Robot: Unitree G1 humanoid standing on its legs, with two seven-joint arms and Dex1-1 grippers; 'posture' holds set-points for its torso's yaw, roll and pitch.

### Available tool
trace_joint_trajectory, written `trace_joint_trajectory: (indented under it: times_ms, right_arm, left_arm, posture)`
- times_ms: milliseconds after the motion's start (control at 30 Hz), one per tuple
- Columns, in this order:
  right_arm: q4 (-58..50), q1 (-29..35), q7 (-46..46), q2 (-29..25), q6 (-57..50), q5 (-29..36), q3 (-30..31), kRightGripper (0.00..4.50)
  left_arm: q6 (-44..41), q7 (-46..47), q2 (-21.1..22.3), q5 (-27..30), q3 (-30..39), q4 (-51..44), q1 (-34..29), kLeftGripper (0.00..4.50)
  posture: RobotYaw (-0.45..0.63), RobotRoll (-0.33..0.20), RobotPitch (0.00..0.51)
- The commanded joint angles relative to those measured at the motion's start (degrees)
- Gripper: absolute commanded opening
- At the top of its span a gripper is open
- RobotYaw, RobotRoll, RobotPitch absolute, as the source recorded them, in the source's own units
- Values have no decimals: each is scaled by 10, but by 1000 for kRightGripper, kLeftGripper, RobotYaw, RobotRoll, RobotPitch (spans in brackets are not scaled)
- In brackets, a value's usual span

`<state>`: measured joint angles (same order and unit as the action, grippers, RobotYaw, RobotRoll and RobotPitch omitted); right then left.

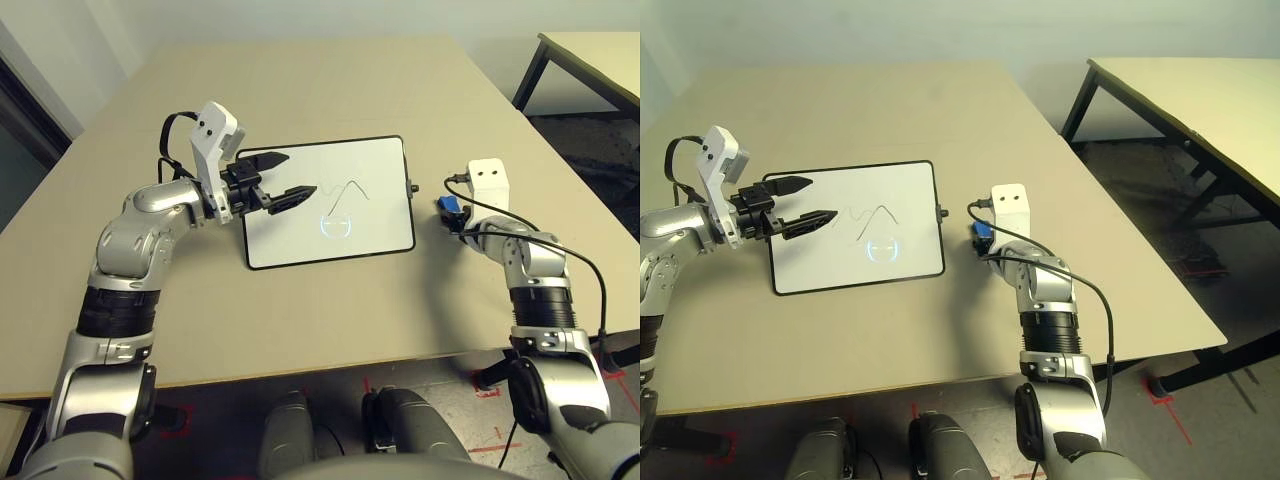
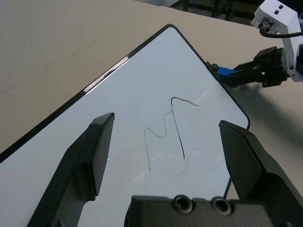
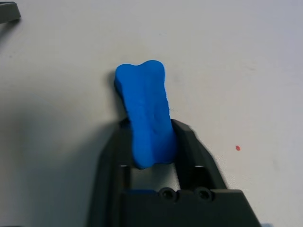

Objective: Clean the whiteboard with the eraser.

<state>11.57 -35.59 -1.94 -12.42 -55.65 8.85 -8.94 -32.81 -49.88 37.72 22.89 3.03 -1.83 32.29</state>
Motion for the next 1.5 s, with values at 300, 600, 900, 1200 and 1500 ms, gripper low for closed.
trace_joint_trajectory:
  times_ms: [300,600,900,1200,1500]
  right_arm:
    - [-74,-67,-146,-110,-39,19,84,617]
    - [-171,-134,-304,-173,-112,44,256,617]
    - [-164,-142,-354,-169,-100,11,381,614]
    - [-46,-198,-351,-146,-18,-43,387,587]
    - [-126,-166,-383,-150,-68,-45,416,583]
  left_arm:
    - [-11,-16,2,-7,-31,1,5,4500]
    - [-8,-26,-2,-16,-50,22,25,4500]
    - [-19,-27,-1,-16,-54,14,24,4500]
    - [-29,-27,0,-16,-56,6,19,4500]
    - [-39,-28,2,-16,-57,-3,12,4500]
  posture:
    - [-45,0,73]
    - [-70,0,72]
    - [-47,0,83]
    - [-42,0,95]
    - [-45,0,98]
